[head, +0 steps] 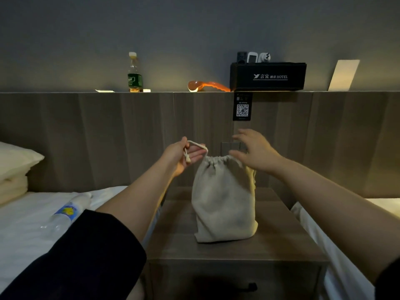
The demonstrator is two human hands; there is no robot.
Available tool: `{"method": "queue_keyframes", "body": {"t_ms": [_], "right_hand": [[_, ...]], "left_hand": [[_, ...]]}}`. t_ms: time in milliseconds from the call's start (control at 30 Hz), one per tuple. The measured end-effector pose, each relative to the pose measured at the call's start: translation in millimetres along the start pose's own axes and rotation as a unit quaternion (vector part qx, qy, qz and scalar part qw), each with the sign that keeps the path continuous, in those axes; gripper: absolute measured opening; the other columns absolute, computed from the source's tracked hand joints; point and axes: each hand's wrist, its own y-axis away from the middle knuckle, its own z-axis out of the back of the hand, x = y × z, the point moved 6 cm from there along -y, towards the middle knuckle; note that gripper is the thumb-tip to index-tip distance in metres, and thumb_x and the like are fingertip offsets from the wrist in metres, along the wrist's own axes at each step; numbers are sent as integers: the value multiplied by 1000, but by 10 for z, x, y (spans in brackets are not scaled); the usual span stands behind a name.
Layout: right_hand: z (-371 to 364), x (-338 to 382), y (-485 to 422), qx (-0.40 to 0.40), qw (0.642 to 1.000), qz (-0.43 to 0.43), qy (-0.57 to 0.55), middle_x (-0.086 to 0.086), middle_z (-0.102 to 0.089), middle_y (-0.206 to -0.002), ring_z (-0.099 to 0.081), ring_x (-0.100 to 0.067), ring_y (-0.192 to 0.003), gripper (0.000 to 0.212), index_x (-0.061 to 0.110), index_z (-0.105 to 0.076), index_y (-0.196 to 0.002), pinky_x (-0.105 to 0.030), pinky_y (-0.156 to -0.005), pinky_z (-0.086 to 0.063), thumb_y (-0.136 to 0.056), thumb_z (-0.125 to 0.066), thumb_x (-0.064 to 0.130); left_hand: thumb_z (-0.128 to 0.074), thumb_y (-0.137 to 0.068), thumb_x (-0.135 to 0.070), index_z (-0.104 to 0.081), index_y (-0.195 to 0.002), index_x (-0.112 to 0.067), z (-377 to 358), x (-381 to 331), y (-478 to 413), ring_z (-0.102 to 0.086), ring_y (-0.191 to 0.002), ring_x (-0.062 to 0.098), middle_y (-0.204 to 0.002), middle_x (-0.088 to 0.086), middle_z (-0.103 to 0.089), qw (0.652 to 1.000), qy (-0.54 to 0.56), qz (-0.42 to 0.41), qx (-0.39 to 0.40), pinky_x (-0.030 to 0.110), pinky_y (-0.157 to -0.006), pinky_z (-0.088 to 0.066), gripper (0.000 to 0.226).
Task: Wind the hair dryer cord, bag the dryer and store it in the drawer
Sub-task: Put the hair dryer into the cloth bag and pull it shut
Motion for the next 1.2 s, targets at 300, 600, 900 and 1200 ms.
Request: {"method": "queue_keyframes", "body": {"t_ms": [300, 600, 900, 1200], "right_hand": [[-318, 189, -84, 125, 988, -51, -77, -2, -49, -63, -49, -20, -65, 31, 9, -57, -65, -32, -55, -33, -84, -63, 33], [-298, 46, 0, 89, 982, -78, -149, -10, -50, -66, -48, -17, -64, 41, -4, -63, -71, -31, -57, -33, -81, -67, 35], [-200, 5, 141, 124, 971, -79, -188, -8, -68, -99, -63, -23, -93, 41, 14, -70, -98, -36, -83, -50, -90, -50, 48], [-249, -410, 308, 184, 952, -138, -201, -13, -59, -74, -54, -21, -68, 40, -3, -65, -79, -30, -69, -48, -91, -55, 34]], "left_hand": [[-29, -102, -28, -45, -70, -11, 389, 67, 70, -66, -92, 23, -92, 13, -63, 1000, -14, 7, -26, 34, -78, -50, 39], [-51, -94, -18, -54, -124, -6, 403, 265, 92, -54, -103, 10, -111, 2, -59, 914, -341, -219, -19, 11, -81, -43, 33], [-68, -82, -19, -74, -93, -9, 65, 279, 95, -63, -85, 7, -92, 6, -73, 828, -486, -277, 34, 23, -79, -47, 16], [-55, -89, -7, -73, -96, -1, 177, 296, 121, -58, -81, -4, -90, 0, -69, 862, -428, -272, 17, 7, -71, -44, 20]]}}
